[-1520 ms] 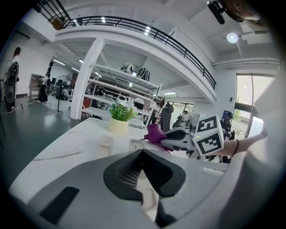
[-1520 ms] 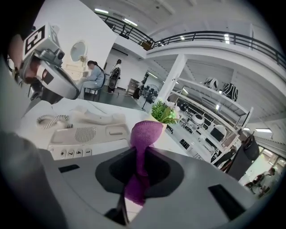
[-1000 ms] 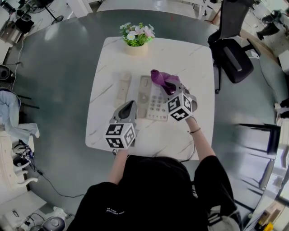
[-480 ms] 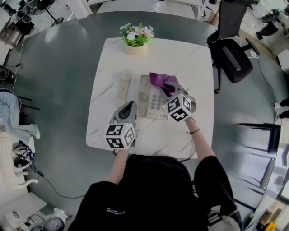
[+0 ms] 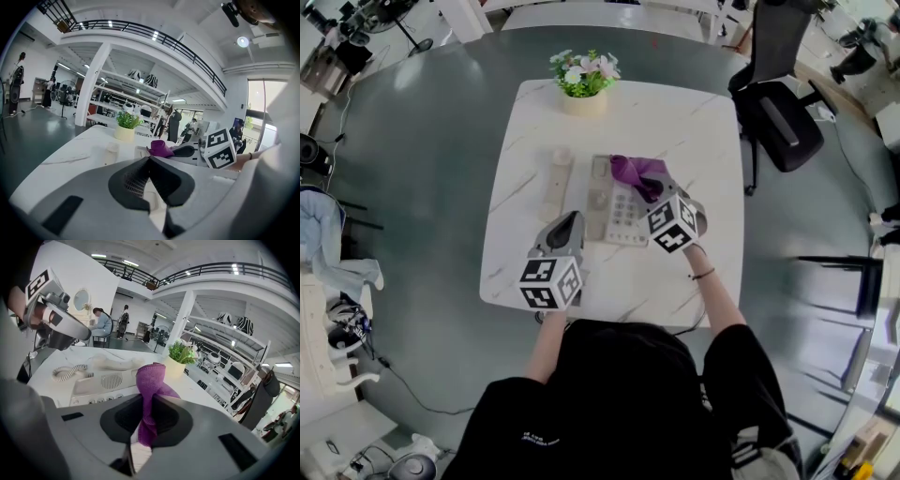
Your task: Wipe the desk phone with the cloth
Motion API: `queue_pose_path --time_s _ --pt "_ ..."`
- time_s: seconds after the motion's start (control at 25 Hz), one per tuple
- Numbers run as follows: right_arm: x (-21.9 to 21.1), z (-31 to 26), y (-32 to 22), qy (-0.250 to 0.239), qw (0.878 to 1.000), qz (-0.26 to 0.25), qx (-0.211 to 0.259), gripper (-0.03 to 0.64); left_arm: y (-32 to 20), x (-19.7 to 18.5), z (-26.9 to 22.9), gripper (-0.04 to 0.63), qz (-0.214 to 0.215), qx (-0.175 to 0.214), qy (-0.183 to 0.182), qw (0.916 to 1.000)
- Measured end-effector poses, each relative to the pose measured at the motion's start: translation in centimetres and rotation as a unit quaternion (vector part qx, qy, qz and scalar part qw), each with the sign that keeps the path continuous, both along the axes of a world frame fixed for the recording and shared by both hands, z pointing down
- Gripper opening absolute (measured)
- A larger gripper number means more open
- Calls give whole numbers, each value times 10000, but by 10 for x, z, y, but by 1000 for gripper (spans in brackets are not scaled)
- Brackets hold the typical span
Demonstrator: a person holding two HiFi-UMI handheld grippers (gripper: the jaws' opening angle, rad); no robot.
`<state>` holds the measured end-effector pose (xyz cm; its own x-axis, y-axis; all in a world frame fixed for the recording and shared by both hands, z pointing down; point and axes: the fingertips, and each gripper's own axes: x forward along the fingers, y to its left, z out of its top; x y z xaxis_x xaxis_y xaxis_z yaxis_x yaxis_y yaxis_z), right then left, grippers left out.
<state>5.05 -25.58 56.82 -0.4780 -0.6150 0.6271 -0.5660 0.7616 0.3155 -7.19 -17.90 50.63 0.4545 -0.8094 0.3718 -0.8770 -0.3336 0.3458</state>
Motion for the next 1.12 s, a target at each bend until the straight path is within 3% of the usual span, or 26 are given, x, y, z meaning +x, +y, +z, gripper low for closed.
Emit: queue_pose_path --time_s 1.12 --pt "0 8 34 58 9993 -97 -365 37 19 3 -7 -2 56 88 20 9999"
